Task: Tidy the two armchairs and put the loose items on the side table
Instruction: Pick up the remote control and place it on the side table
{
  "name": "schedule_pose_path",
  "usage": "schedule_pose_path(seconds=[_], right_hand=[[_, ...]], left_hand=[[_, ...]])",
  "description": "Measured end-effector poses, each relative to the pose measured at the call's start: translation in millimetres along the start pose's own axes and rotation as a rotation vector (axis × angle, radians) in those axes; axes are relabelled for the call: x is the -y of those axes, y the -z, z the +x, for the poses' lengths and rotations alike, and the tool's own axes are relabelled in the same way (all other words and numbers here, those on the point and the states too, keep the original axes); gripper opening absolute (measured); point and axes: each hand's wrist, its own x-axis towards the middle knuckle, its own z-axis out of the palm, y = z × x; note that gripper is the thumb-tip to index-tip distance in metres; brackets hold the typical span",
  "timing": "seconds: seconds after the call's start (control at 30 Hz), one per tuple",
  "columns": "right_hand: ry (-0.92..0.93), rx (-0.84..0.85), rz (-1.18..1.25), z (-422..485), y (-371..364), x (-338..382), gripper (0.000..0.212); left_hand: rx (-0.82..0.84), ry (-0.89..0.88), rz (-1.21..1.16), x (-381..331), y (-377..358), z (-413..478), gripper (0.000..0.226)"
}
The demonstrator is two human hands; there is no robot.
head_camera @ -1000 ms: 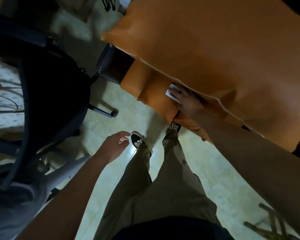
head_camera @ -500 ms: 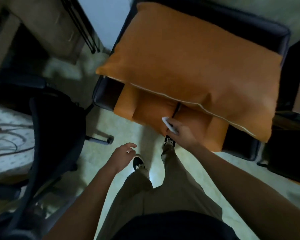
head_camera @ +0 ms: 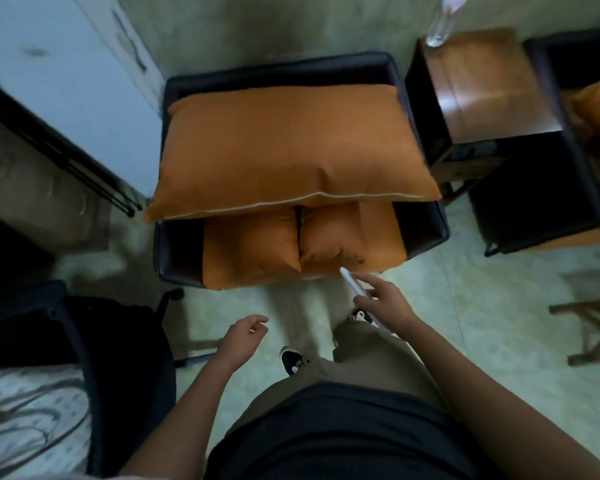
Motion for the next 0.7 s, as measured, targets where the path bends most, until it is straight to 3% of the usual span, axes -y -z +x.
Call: schedule_pose_path(seconds=[0.23,0.37,0.7], right_hand=[[-0.059,-0.113,0.063,-41.7,54.4,-38.8,0.057],[-0.097,-0.144,0.093,-57.1,99.5,-74.7,0.056],[-0.105,-0.124,0.101,-67.6,283.6,-177.4,0.06]], left_hand=[[0.069,-0.078,0.08,-62.8,-43.5,3.1,0.023],[0.102,-0.123,0.24,-106.0,-79.9,14.0,0.028],[0.196,-0.179,0.33,-273.4,-228.5,48.7,0.028]])
